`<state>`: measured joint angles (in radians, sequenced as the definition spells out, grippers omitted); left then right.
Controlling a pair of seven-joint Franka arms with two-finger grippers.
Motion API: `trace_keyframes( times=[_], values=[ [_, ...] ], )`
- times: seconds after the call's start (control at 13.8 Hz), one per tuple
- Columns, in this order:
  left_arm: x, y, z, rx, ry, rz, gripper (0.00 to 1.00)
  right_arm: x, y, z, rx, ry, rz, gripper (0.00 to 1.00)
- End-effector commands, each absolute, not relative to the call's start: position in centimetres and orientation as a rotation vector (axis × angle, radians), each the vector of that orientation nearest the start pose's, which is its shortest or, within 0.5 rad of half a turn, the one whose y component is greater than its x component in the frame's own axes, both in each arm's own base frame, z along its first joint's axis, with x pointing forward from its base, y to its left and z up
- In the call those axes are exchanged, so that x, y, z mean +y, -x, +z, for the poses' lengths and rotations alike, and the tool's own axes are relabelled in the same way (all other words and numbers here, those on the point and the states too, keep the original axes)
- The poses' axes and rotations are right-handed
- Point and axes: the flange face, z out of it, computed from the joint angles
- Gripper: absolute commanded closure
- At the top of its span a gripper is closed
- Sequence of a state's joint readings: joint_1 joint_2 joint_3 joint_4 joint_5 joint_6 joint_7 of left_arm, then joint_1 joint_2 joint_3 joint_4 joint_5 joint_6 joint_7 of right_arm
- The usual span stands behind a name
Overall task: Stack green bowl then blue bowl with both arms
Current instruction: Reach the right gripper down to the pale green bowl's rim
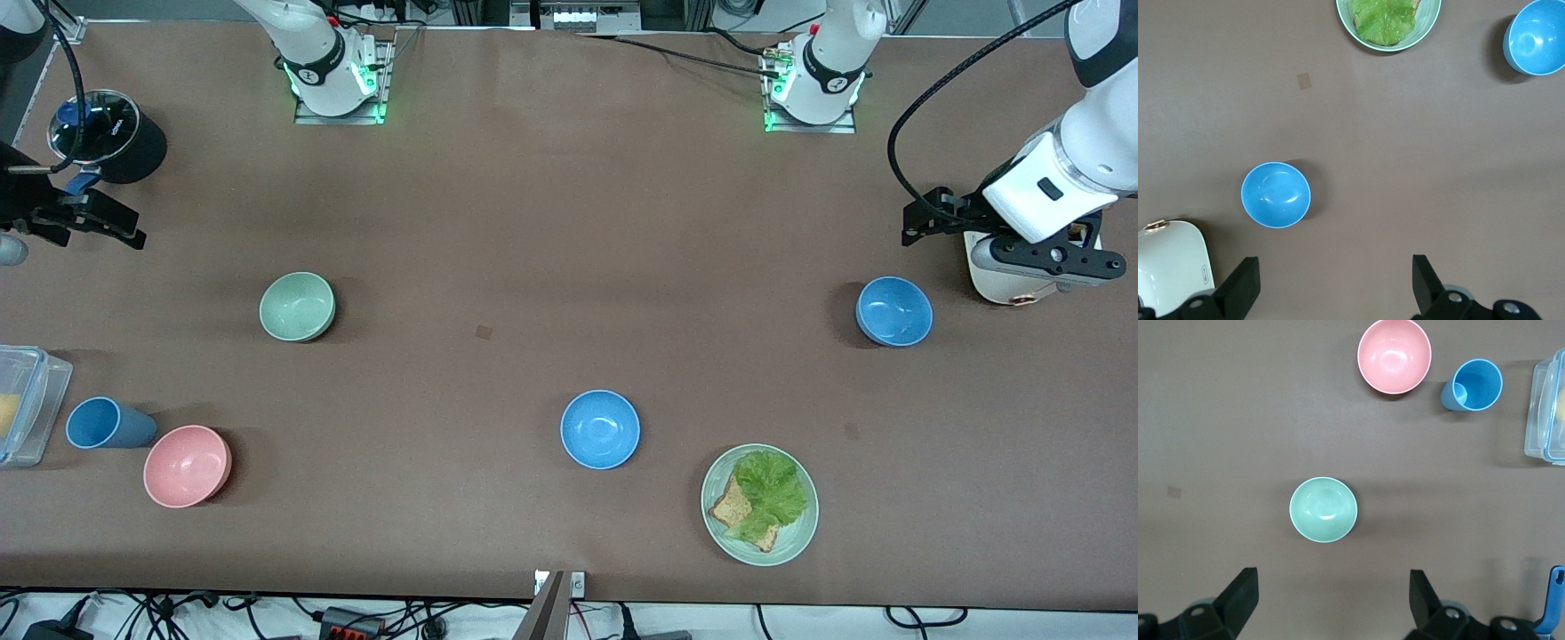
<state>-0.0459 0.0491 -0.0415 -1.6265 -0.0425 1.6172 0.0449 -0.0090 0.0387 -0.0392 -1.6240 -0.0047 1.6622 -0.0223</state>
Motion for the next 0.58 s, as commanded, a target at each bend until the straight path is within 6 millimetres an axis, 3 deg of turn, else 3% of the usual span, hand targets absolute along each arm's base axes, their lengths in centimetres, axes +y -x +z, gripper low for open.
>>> trace_keyframes(
  times=[0.0, 0.51],
  values=[
    [-5.4, -56.1, 58.5, 0.196, 3.192, 0.088, 0.0, -2.9, -56.6, 58.8, 0.015, 3.153, -0.009, 0.0],
    [-3.9, -57.9, 57.6, 0.142, 3.248, 0.088, 0.0, -2.9, -56.6, 58.7, 0.016, 3.152, -0.009, 0.0]
  ],
)
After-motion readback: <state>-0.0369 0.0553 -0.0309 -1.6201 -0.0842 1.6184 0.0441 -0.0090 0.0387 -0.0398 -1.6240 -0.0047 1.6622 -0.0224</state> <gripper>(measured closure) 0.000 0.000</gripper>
